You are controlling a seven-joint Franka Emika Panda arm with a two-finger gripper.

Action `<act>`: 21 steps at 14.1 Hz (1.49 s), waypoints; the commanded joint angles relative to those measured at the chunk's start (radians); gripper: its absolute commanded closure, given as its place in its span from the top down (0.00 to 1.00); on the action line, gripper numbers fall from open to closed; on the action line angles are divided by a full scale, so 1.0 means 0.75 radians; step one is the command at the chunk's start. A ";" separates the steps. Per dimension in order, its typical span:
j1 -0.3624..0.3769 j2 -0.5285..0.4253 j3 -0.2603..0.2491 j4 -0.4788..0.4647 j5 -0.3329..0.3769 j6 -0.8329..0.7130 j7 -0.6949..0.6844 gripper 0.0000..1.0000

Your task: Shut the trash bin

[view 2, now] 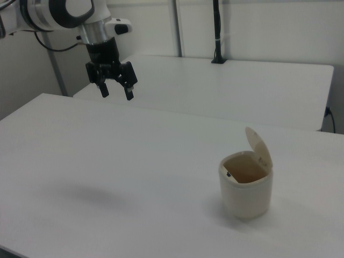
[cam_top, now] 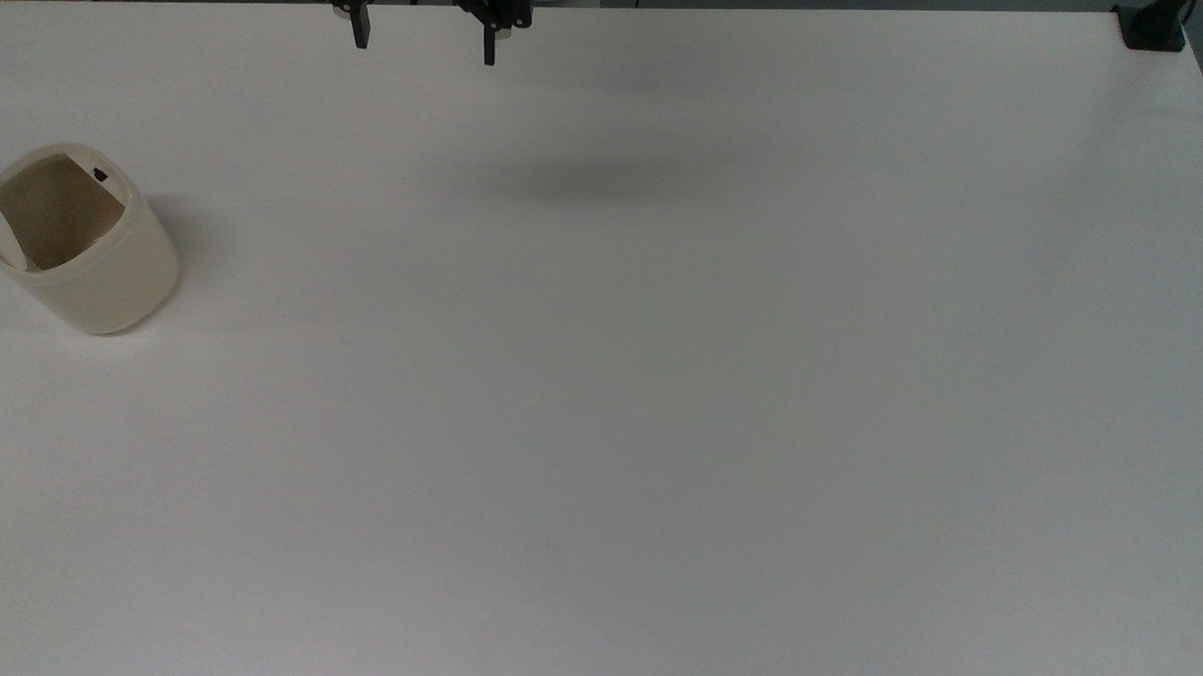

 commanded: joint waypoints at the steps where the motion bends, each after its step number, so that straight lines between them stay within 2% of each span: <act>1: 0.004 -0.035 -0.007 -0.042 0.017 -0.001 -0.037 0.97; 3: 0.002 -0.035 -0.007 -0.042 0.017 -0.005 -0.078 0.80; 8: 0.010 -0.031 -0.007 -0.042 0.019 -0.016 -0.086 0.20; 11: 0.010 -0.027 -0.007 -0.042 0.019 -0.012 -0.086 0.01; 15: 0.000 -0.019 -0.007 -0.040 0.019 -0.001 -0.068 0.00; 17: -0.016 -0.015 -0.029 -0.038 0.017 0.007 -0.066 0.00; 21: -0.182 0.026 -0.040 -0.036 0.017 0.107 -0.068 0.00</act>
